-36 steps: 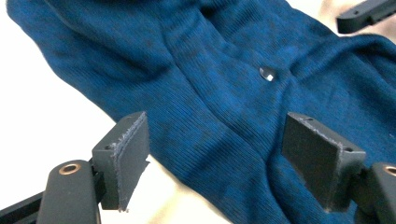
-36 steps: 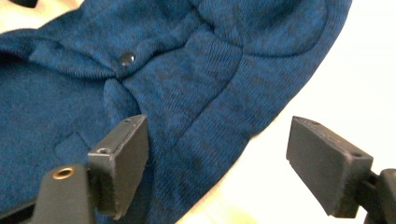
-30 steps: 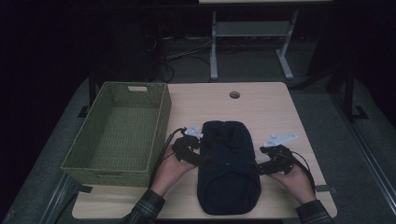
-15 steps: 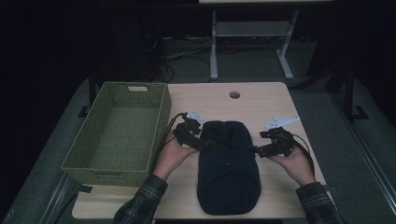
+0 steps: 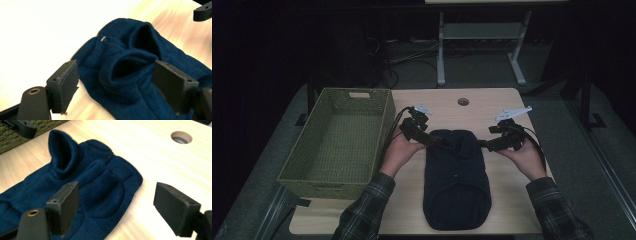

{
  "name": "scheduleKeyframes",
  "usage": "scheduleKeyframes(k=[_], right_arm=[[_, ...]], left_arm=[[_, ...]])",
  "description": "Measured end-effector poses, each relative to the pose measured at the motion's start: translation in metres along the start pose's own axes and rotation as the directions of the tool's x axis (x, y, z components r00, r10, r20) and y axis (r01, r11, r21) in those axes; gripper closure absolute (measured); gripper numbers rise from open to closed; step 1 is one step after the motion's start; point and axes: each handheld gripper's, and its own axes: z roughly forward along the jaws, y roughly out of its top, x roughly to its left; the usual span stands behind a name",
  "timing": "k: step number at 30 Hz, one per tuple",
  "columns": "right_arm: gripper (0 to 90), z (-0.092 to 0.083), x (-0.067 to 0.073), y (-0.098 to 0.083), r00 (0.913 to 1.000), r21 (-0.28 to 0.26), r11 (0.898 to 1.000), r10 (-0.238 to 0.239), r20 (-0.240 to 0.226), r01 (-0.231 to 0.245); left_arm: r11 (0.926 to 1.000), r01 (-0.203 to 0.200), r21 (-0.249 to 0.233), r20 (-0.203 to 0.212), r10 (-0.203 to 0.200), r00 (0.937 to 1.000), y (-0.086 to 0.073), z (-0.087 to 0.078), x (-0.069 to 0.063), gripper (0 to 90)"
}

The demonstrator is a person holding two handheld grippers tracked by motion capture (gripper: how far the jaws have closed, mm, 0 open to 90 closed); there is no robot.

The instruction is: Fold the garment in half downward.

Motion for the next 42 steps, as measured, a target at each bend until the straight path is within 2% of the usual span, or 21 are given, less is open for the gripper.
scheduleKeyframes(k=[10, 16, 23, 24, 30, 36, 42], right_arm=[[20.3, 0.012, -0.012, 0.018, 0.9999, 0.003, 1.0, -0.003, 0.013, 0.003], [21.0, 0.022, -0.019, 0.027, 0.9998, -0.006, 1.0, 0.001, 0.02, -0.001], [21.0, 0.038, -0.027, 0.032, 0.9995, 0.01, 1.0, 0.002, 0.031, -0.003], [21.0, 0.04, -0.028, 0.032, 0.9996, 0.01, 1.0, 0.007, 0.029, -0.007], [21.0, 0.051, -0.033, 0.03, 0.9992, 0.028, 1.0, 0.011, 0.039, -0.013], [21.4, 0.058, -0.037, 0.027, 0.9985, 0.038, 0.999, 0.032, 0.044, -0.033], [23.0, 0.069, -0.044, 0.025, 0.9976, 0.059, 0.997, 0.049, 0.049, -0.052]], left_arm=[[0.9993, 0.036, 0.006, -0.055, -0.035, 0.9979, 0.018, 0.014, 0.024, 22.2], [0.9976, 0.068, 0.017, -0.087, -0.066, 0.994, 0.021, 0.029, 0.034, 24.5], [0.9924, 0.088, 0.086, -0.141, -0.075, 0.9871, 0.017, 0.05, 0.045, 25.3], [0.9924, 0.088, 0.086, -0.141, -0.075, 0.9871, 0.017, 0.05, 0.045, 26.3], [0.9821, 0.098, 0.161, -0.154, -0.073, 0.9854, 0.01, 0.066, 0.052, 26.2], [0.9734, 0.112, 0.2, -0.163, -0.079, 0.9834, 0.005, 0.075, 0.059, 26.2], [0.969, 0.118, 0.217, -0.162, -0.083, 0.9832, 0.001, 0.083, 0.06, 26.4]])
